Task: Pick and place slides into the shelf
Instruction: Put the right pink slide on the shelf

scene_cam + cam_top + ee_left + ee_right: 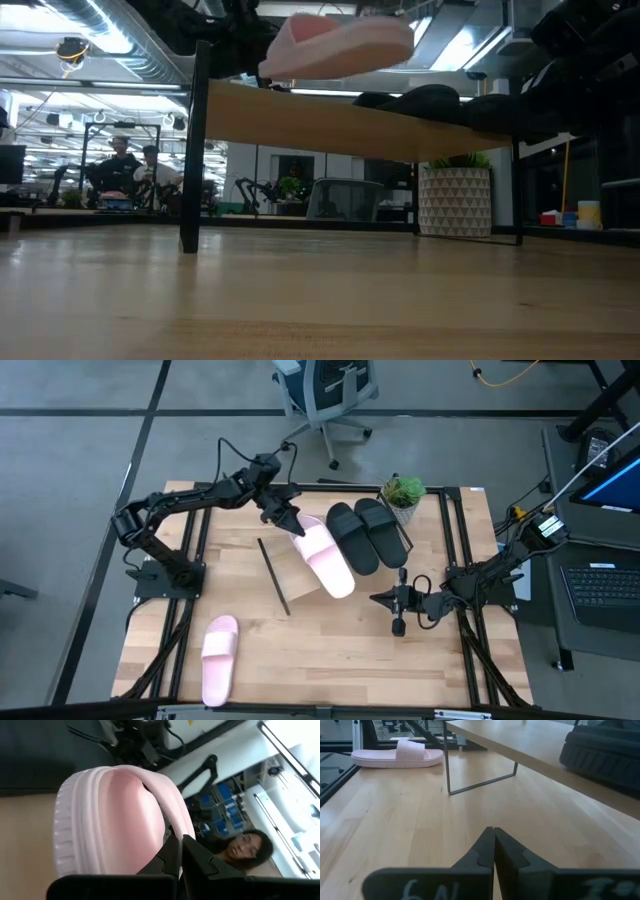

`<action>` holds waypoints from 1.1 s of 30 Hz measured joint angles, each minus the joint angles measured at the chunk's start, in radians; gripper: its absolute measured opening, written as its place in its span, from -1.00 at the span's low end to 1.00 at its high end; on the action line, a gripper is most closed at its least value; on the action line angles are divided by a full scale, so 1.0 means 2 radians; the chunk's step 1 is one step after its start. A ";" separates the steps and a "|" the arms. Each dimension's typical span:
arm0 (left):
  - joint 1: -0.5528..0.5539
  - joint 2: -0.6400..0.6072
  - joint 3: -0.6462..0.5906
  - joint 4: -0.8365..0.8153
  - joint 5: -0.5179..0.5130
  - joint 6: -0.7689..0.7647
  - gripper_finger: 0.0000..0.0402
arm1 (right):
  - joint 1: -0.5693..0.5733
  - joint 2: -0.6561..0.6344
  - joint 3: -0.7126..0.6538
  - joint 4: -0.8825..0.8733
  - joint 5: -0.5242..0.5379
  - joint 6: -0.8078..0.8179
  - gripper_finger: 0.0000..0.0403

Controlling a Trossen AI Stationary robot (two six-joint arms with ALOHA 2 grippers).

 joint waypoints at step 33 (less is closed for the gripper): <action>0.020 0.004 0.000 -0.095 -0.099 0.100 -1.00 | 0.000 0.000 0.000 0.001 0.000 -0.009 -0.96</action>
